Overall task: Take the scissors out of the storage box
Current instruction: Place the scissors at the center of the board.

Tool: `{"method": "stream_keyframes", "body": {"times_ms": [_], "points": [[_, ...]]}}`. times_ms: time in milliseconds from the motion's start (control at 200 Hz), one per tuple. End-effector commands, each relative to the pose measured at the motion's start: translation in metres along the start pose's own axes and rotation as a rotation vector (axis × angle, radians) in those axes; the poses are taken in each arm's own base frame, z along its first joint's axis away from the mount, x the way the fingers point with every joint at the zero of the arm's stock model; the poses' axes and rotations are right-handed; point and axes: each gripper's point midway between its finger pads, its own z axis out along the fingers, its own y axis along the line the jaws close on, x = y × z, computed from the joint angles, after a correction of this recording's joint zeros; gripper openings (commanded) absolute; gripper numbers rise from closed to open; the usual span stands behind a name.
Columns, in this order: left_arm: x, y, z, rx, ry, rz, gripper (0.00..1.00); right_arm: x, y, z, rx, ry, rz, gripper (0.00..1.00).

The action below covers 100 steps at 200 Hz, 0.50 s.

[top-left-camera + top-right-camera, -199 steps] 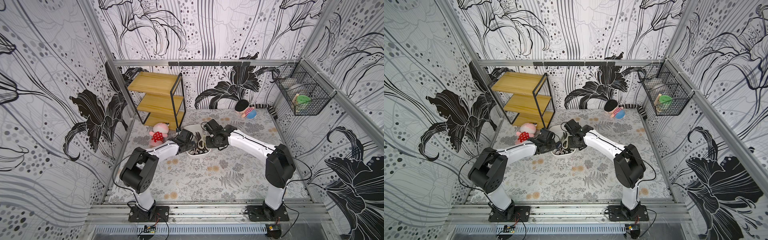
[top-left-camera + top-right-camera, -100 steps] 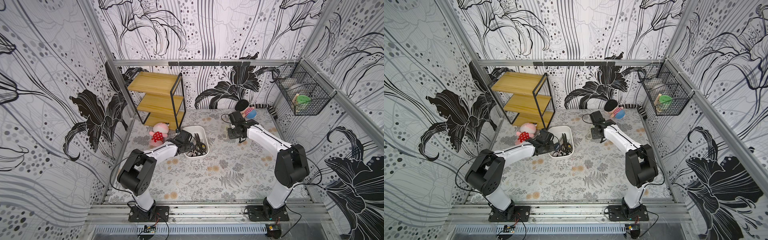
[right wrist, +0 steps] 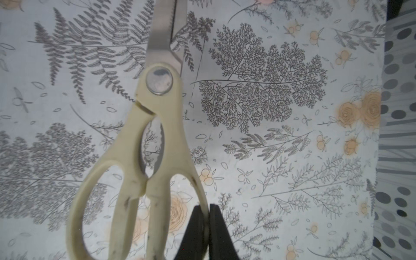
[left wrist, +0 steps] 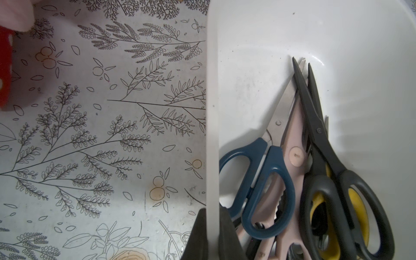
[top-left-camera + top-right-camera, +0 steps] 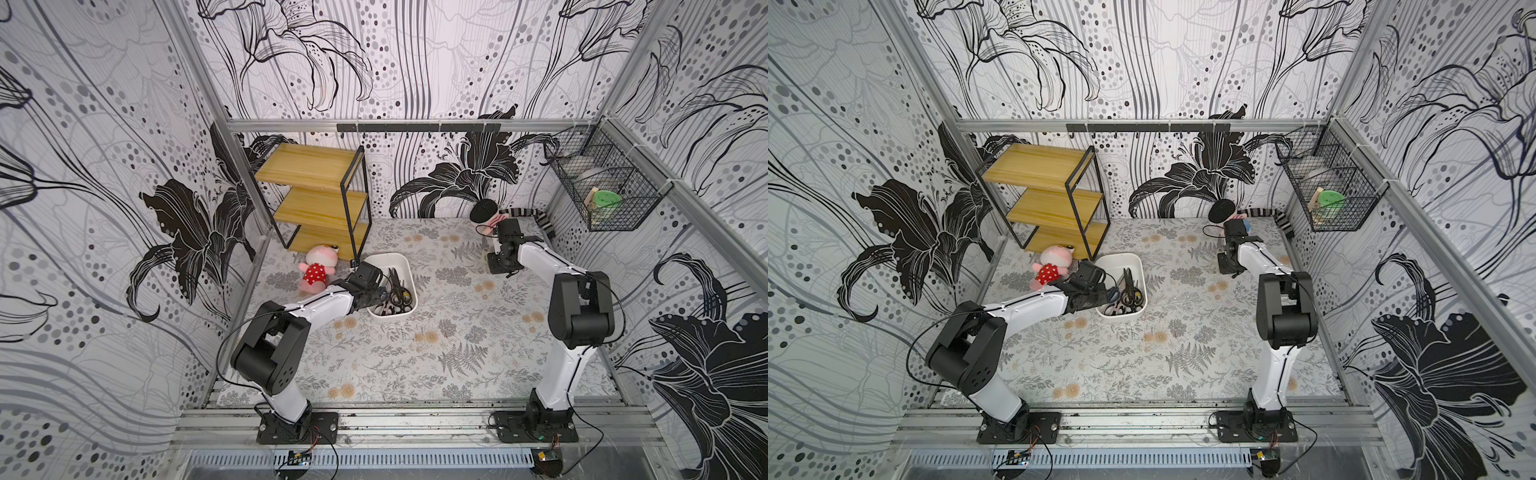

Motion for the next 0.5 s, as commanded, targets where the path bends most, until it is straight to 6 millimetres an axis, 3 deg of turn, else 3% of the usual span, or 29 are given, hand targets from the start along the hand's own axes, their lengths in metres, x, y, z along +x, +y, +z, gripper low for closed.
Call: {"method": "stream_keyframes", "body": {"times_ms": [0, 255, 496], "points": [[-0.009, -0.009, -0.007, 0.050, -0.029, -0.007, 0.00, -0.020, 0.000, 0.007, -0.030, -0.036, -0.042, 0.00], [-0.011, -0.010, -0.009, 0.051, -0.033, -0.012, 0.00, -0.013, -0.002, 0.039, -0.054, 0.021, -0.078, 0.00], [-0.013, -0.011, -0.010, 0.056, -0.044, -0.026, 0.00, 0.009, 0.000, 0.057, -0.060, 0.075, -0.092, 0.00]]}}
